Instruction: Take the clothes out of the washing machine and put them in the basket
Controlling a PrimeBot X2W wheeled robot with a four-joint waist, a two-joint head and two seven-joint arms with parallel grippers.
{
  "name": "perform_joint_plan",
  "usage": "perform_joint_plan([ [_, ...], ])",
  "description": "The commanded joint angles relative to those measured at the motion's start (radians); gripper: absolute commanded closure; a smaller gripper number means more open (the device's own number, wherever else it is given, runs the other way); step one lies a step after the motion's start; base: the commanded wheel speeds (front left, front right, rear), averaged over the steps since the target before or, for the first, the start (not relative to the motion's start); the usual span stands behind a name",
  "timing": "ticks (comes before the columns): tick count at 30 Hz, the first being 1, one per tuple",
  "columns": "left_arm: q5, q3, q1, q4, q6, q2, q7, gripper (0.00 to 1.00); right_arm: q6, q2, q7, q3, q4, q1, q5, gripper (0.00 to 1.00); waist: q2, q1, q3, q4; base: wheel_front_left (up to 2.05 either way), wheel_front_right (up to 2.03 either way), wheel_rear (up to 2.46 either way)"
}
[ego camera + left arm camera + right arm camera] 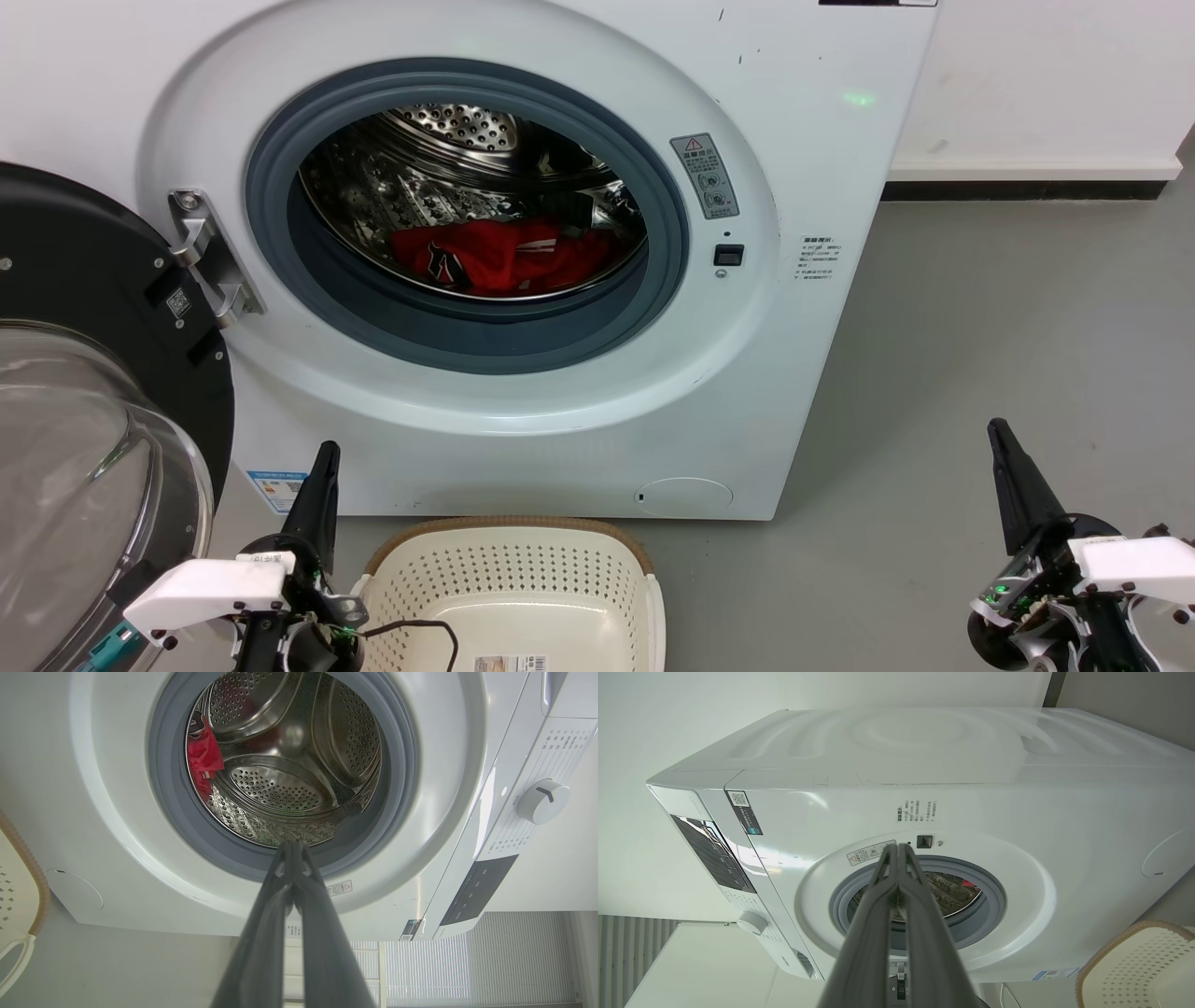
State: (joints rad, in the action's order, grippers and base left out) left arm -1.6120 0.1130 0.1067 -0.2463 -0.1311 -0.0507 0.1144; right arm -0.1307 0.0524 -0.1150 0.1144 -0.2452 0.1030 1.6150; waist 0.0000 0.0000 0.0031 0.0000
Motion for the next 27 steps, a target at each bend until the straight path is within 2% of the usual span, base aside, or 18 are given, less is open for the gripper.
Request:
perform_joint_plan([
  [1,-0.002,0.003,0.006,0.001,-0.002,0.001,0.002,1.00,0.000,-0.003,0.000,-0.001,-0.001,0.013,-0.004,1.00,0.0000,0.0000,0.000,0.000,0.00,0.00,0.00],
  [15,-0.002,0.003,0.006,0.001,-0.002,0.001,0.002,1.00,0.000,-0.003,0.000,-0.001,-0.001,0.013,-0.004,1.00,0.0000,0.0000,0.000,0.000,0.00,0.00,0.00],
  [16,0.000,0.000,0.000,-0.001,0.000,0.000,0.000,0.00,0.000,0.000,0.000,0.000,-0.001,0.000,0.000,0.00,0.0000,0.0000,0.000,0.000,0.00,0.00,0.00],
  [22,0.012,-0.005,-0.025,-0.011,0.000,0.002,-0.019,0.00,0.000,-0.001,0.017,-0.006,-0.018,-0.025,-0.009,0.00,0.0000,0.0000,0.000,0.000,0.00,0.00,0.00],
  [27,0.073,0.005,-0.032,0.008,0.002,0.002,-0.044,0.00,0.000,-0.001,0.043,-0.005,-0.008,-0.033,-0.053,0.00,0.0000,0.0000,0.001,0.000,0.00,0.00,0.00],
])
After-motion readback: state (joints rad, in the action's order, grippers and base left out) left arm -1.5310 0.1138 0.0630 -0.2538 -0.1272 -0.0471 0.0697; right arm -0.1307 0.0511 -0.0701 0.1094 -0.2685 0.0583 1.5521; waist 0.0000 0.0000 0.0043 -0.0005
